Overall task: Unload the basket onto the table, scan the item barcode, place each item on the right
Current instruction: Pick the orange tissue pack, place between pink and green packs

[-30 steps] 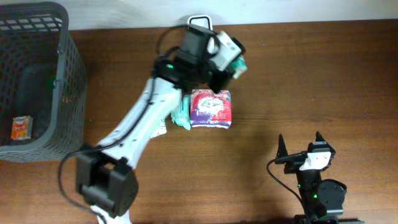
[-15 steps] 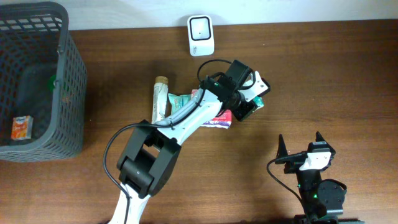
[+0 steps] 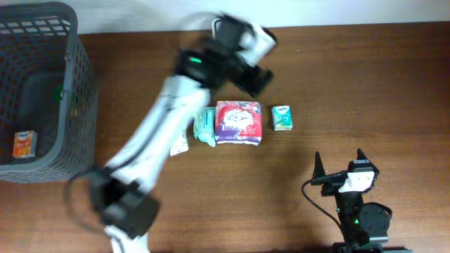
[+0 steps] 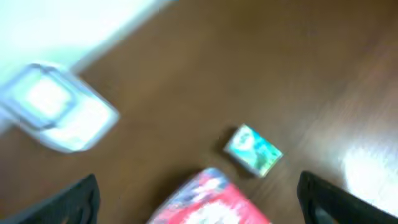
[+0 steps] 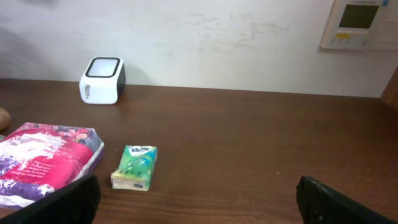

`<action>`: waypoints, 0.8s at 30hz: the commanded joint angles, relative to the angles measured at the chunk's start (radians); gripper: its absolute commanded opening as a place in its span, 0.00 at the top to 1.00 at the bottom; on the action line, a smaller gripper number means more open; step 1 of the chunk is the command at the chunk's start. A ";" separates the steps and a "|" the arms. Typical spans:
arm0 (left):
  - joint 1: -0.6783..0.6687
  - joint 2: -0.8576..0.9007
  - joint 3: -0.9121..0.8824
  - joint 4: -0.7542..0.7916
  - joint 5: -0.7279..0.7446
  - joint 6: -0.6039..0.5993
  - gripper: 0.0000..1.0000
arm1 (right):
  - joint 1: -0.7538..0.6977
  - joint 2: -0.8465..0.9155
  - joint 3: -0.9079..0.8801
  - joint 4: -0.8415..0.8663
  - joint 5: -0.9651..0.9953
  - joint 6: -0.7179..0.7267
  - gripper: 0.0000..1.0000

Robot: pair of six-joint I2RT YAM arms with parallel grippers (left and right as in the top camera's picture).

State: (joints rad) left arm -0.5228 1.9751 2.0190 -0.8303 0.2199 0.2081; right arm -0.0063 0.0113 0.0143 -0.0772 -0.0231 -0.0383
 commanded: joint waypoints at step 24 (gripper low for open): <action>1.087 0.004 0.056 -0.495 -0.526 -0.156 0.08 | 0.005 -0.006 -0.009 -0.002 0.009 -0.006 0.01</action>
State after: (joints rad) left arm 0.5533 1.9057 2.0792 -1.3216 -0.2710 0.0914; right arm -0.0063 0.0109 0.0143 -0.0776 -0.0227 -0.0383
